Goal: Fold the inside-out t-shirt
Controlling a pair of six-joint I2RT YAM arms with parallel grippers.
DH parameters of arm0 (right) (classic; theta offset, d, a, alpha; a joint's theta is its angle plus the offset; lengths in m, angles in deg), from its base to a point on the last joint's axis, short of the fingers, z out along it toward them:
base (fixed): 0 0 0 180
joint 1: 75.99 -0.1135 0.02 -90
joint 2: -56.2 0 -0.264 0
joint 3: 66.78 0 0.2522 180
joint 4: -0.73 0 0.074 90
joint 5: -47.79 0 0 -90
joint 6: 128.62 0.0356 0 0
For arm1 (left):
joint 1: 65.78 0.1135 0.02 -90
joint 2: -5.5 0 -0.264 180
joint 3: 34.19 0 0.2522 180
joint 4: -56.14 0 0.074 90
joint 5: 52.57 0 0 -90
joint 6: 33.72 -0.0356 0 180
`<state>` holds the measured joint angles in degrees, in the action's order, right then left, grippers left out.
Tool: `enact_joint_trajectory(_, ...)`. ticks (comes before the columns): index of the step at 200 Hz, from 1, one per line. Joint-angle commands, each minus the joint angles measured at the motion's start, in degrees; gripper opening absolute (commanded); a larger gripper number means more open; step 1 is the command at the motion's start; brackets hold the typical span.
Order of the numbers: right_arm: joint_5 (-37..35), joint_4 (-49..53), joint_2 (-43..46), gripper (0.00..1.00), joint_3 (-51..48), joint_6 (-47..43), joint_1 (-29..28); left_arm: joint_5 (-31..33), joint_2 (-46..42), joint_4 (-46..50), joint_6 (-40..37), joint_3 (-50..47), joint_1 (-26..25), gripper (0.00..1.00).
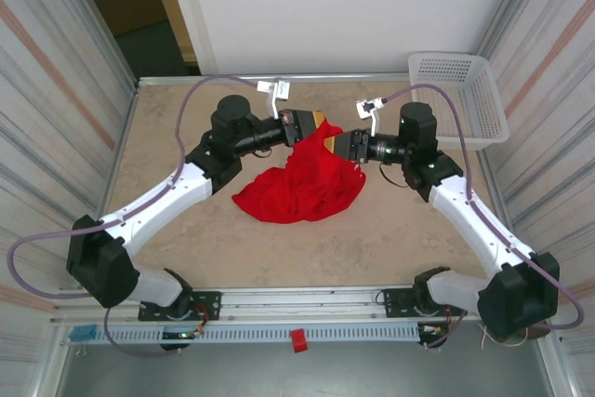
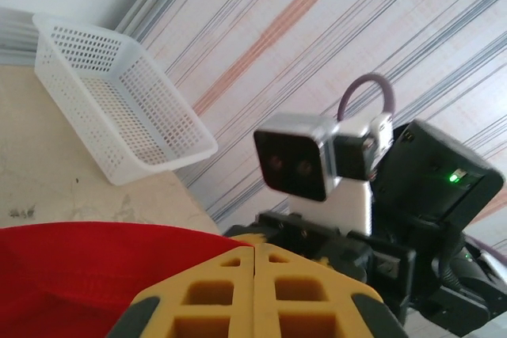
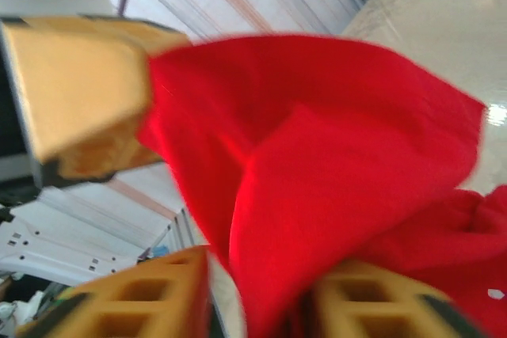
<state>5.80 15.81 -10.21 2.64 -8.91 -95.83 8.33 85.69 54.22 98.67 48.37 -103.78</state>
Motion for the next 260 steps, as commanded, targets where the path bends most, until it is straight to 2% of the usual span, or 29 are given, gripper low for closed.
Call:
enact_joint_trajectory(1,-4.0,8.6,5.6,0.60,1.5,-5.9,2.4,-0.8,0.0,2.3,-2.1,7.1,-0.3,0.00)
enact_joint_trajectory(18,-6.3,12.9,8.1,0.68,3.5,-8.9,3.2,-2.0,1.0,4.7,-2.4,11.5,-0.5,0.00)
enact_joint_trajectory(47,-8.2,17.8,7.0,0.74,10.4,-13.3,1.7,-3.3,2.7,8.8,-4.1,18.7,-2.2,0.00)
enact_joint_trajectory(104,-12.1,20.5,-3.3,0.76,22.7,-19.4,-4.1,-5.3,6.8,11.5,-4.4,27.6,-5.0,0.00)
enact_joint_trajectory(115,-12.4,20.5,-4.4,0.73,24.0,-19.6,-4.1,-5.7,7.3,11.8,-4.4,28.4,-5.6,0.00)
enact_joint_trajectory(123,-12.5,20.4,-4.7,0.69,24.5,-19.7,-4.0,-5.9,7.6,12.2,-4.4,28.9,-5.9,0.00)
enact_joint_trajectory(125,-12.5,20.4,-4.8,0.65,24.6,-19.8,-3.9,-5.9,7.7,12.3,-4.5,29.0,-5.9,0.00)
enact_joint_trajectory(142,-11.4,20.7,-4.2,0.00,25.0,-19.7,-2.9,-5.7,7.6,13.0,-4.8,28.9,-6.0,0.00)
enact_joint_trajectory(148,-11.3,21.0,-3.6,0.00,24.7,-19.7,-2.2,-4.8,7.1,13.7,-5.6,28.5,-5.9,0.01)
enact_joint_trajectory(166,-12.1,21.3,-0.1,0.00,21.6,-18.5,0.8,0.6,3.8,17.5,-8.5,24.7,-4.8,0.33)
enact_joint_trajectory(177,-13.1,22.4,2.8,0.00,18.6,-17.4,3.2,4.8,0.5,19.3,-8.8,19.8,-3.2,0.47)
enact_joint_trajectory(187,-14.4,23.4,5.7,0.00,15.4,-16.6,5.1,9.5,-2.8,20.9,-8.3,13.8,-1.5,0.56)
enact_joint_trajectory(200,-17.1,24.1,9.4,0.00,11.0,-15.0,6.7,14.8,-7.2,23.6,-5.5,5.0,1.6,0.59)
enact_joint_trajectory(228,-22.5,27.6,19.1,0.00,2.2,-11.4,7.7,19.2,-12.3,26.4,-1.9,-13.1,7.9,0.61)
enact_joint_trajectory(260,-28.2,33.2,29.1,0.00,-5.1,-8.4,7.8,26.6,-9.6,34.8,-7.3,-19.4,8.4,0.61)
